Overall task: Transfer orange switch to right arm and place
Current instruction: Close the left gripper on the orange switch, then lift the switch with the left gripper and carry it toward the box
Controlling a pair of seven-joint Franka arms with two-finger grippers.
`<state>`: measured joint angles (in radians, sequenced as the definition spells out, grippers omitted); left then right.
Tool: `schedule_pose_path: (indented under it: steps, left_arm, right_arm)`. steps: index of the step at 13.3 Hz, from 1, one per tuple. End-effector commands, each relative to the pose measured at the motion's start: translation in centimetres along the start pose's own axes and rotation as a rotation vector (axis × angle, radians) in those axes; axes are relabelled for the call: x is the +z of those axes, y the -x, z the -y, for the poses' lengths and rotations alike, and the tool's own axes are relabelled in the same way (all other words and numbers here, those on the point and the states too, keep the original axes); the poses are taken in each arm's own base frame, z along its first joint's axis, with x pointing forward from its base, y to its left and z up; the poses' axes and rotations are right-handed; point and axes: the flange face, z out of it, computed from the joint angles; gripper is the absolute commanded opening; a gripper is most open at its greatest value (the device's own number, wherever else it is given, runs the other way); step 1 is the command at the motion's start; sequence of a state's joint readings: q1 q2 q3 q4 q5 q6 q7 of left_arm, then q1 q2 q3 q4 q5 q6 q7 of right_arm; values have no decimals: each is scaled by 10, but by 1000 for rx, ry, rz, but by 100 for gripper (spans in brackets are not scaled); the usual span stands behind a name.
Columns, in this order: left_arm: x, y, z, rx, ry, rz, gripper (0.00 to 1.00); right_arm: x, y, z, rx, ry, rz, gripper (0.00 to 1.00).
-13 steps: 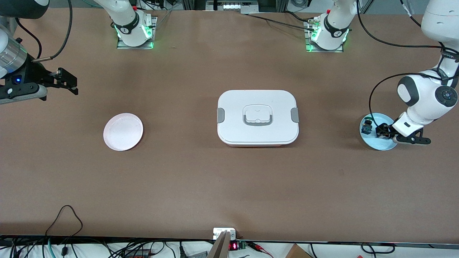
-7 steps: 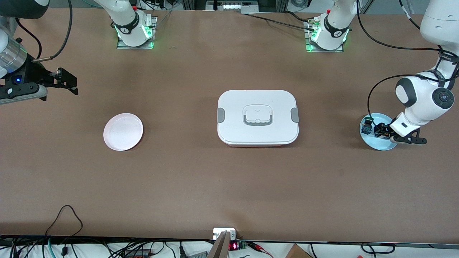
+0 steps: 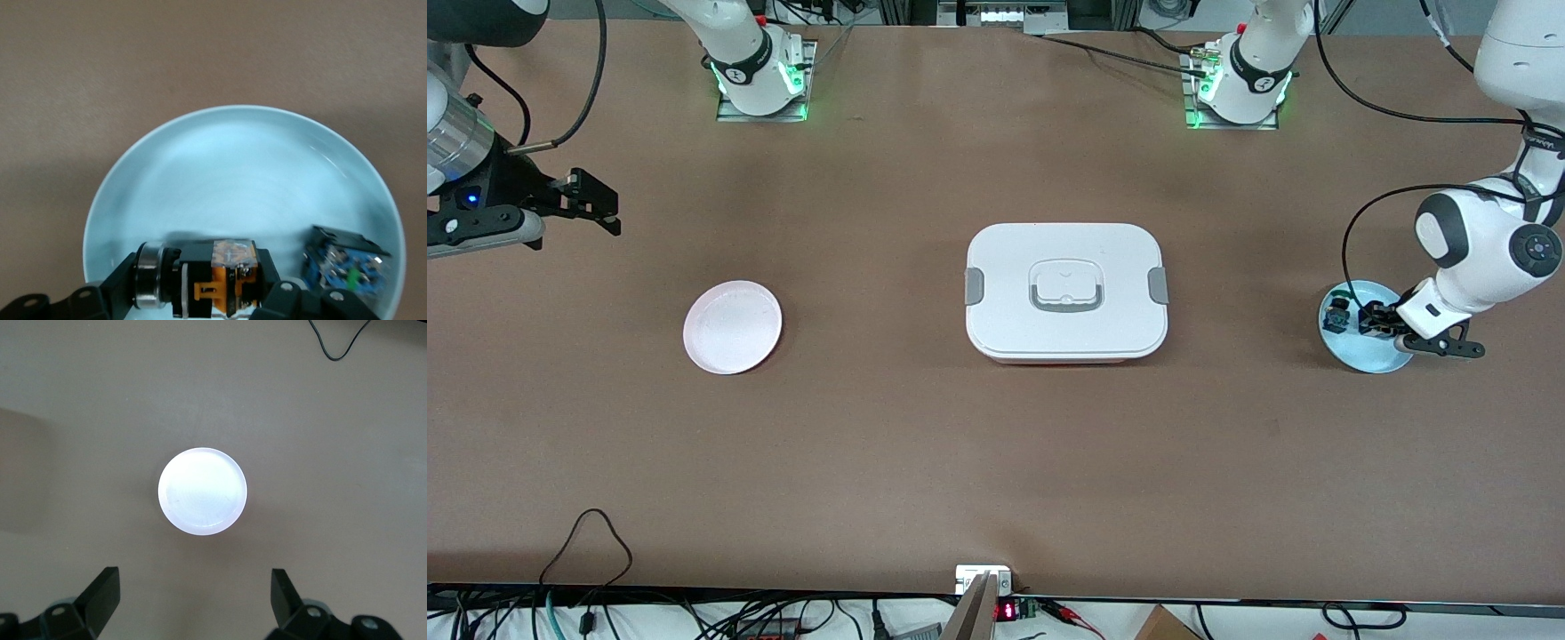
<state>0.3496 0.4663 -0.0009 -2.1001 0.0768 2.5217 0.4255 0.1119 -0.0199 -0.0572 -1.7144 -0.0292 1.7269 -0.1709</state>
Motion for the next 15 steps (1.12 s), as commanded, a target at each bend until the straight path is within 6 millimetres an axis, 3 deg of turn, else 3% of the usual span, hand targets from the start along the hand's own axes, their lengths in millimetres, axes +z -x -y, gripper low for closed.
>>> schedule_pose_path:
  steps: [1,3,7,10,14,15]
  left_arm:
    - [-60,-30,-9,60,45,96,15]
    - [-102,-51,-26,103,94,195,14]
    - [-171,-76,-87,292,195,315,13]
    - [-219,-80,-152,397,309,388,9]
    - [-231,-85,-206,452,692,286,9]
    - [-226,-87,-219,501,782,249,9]
  right_arm:
    - [-6,0,-1,-9,2,2,100]
    - [-6,0,-1,-9,2,2,100]
    - [-6,0,-1,-9,2,0,100]
    - [-6,-2,-1,-7,3,-7,100]
    - [-8,-1,2,3,-3,-10,100]
    - [-8,-1,3,5,-11,-8,100]
